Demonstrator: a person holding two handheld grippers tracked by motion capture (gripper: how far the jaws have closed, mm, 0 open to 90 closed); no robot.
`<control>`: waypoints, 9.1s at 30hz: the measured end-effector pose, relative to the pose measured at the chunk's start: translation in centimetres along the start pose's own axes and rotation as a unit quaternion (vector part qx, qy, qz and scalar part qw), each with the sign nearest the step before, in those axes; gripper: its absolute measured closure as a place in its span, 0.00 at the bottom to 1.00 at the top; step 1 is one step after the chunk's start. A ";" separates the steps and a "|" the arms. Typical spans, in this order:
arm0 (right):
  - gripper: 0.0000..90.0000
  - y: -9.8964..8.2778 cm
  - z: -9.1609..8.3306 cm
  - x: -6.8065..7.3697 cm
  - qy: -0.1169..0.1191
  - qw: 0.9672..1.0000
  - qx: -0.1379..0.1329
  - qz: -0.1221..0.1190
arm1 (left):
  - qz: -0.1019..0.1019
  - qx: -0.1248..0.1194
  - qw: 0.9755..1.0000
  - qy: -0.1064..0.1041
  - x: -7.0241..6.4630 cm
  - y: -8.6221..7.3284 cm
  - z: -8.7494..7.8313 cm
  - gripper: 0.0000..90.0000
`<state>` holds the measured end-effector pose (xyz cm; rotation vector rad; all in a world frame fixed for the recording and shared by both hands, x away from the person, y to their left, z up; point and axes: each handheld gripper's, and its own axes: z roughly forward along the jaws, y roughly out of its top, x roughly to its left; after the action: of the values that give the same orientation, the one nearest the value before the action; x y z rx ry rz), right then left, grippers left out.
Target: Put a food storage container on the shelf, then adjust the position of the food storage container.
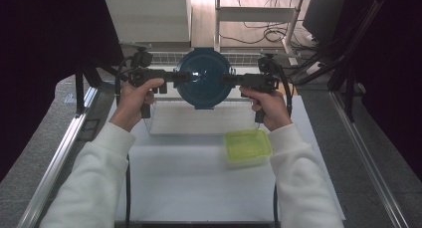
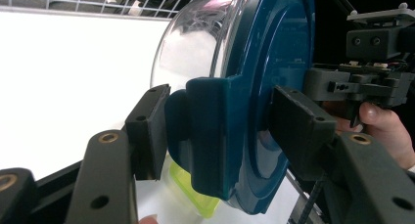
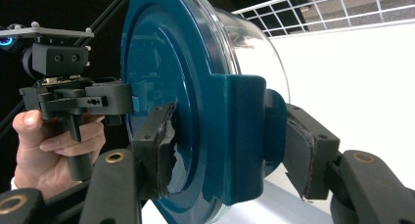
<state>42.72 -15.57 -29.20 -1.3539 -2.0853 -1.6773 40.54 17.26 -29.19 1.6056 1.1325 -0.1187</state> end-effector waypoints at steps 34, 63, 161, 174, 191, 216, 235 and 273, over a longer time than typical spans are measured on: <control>0.45 3.2 3.8 -3.1 -0.045 0.996 0.024 0.078 | -0.118 -0.002 0.992 -0.049 7.2 1.9 3.4 0.46; 0.11 2.9 4.7 -5.0 -0.077 0.989 -0.017 0.126 | -0.074 -0.068 0.995 0.023 6.1 1.6 4.2 0.21; 0.82 -12.1 -5.7 -9.8 -0.254 0.944 0.177 -0.112 | 0.098 0.054 0.983 0.147 1.5 -26.0 -2.6 0.26; 0.98 -10.3 -3.3 -15.1 -0.290 0.928 0.199 -0.121 | 0.094 0.061 0.984 0.138 2.0 -26.3 -2.3 0.26; 0.98 -12.1 -2.3 -16.7 -0.287 0.920 0.226 -0.138 | 0.106 0.069 0.982 0.140 2.0 -26.7 -1.7 0.25; 0.99 -15.4 1.6 -11.2 -0.208 0.934 0.237 -0.166 | 0.091 0.072 0.982 0.149 2.7 -26.9 -1.7 0.24; 0.98 -18.6 2.9 -8.8 -0.196 0.939 0.239 -0.149 | 0.083 0.069 0.981 0.158 3.2 -26.9 -2.1 0.24; 0.28 -19.9 -2.8 -5.5 -0.152 0.978 0.083 -0.120 | 0.067 0.066 0.984 0.152 3.9 -26.6 -2.9 0.27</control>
<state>30.84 -20.40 -45.57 -1.4294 -2.5876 -1.4034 22.47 19.98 -49.12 1.8582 1.2648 0.1481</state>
